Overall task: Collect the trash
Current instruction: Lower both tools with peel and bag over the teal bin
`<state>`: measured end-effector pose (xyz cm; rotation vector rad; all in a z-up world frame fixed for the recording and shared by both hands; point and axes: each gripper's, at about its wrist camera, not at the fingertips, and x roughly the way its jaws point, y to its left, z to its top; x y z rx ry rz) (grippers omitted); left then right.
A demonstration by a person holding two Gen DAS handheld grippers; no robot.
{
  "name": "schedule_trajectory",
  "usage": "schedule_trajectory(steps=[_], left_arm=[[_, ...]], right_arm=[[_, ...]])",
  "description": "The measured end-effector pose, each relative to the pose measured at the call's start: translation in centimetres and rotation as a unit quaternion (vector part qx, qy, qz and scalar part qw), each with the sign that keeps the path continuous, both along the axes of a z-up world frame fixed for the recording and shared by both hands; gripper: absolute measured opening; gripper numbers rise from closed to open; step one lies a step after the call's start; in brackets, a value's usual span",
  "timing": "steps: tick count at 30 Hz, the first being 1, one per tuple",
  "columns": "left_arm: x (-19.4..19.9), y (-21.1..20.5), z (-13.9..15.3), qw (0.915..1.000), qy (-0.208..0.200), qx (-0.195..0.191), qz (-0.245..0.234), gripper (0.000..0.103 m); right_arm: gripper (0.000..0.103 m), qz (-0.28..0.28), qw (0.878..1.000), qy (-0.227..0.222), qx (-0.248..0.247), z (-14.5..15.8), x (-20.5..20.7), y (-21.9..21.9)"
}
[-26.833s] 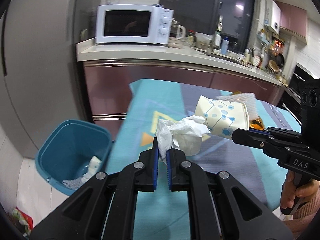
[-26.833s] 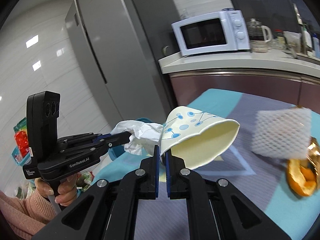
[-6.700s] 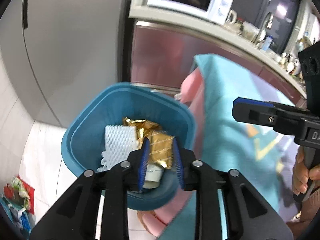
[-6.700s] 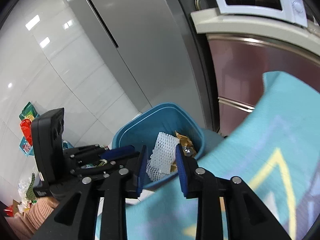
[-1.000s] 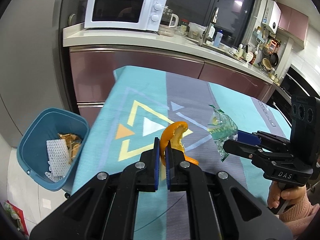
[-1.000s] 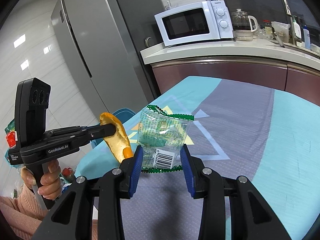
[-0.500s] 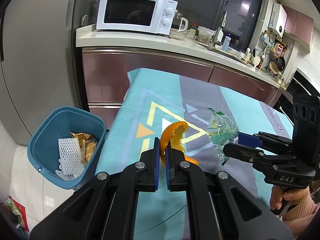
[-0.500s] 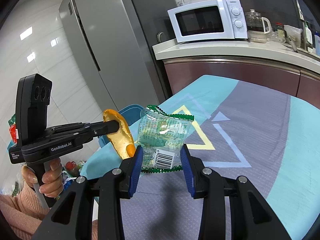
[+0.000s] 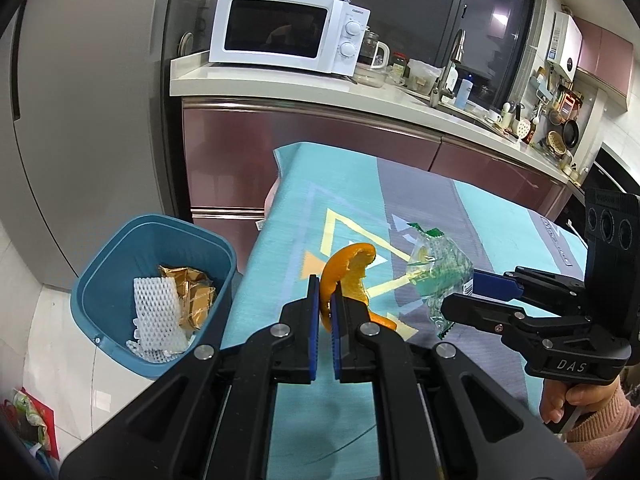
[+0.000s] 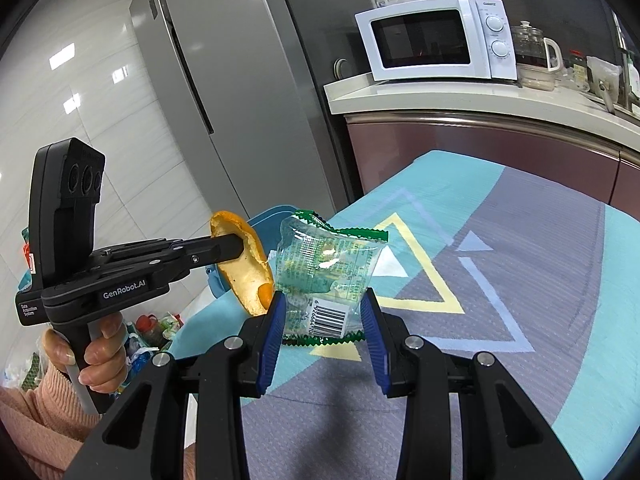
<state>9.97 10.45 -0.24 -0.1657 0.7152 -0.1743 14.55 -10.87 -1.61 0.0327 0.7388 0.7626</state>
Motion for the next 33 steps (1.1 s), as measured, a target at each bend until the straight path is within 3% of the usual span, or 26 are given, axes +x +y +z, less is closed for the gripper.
schedule_trajectory(steps=[33], left_arm=[[-0.3, 2.5, 0.3, 0.9994, -0.011, 0.015, 0.030, 0.005]], right_arm=[[0.036, 0.028, 1.000, 0.001, -0.005, -0.2, 1.0, 3.6]])
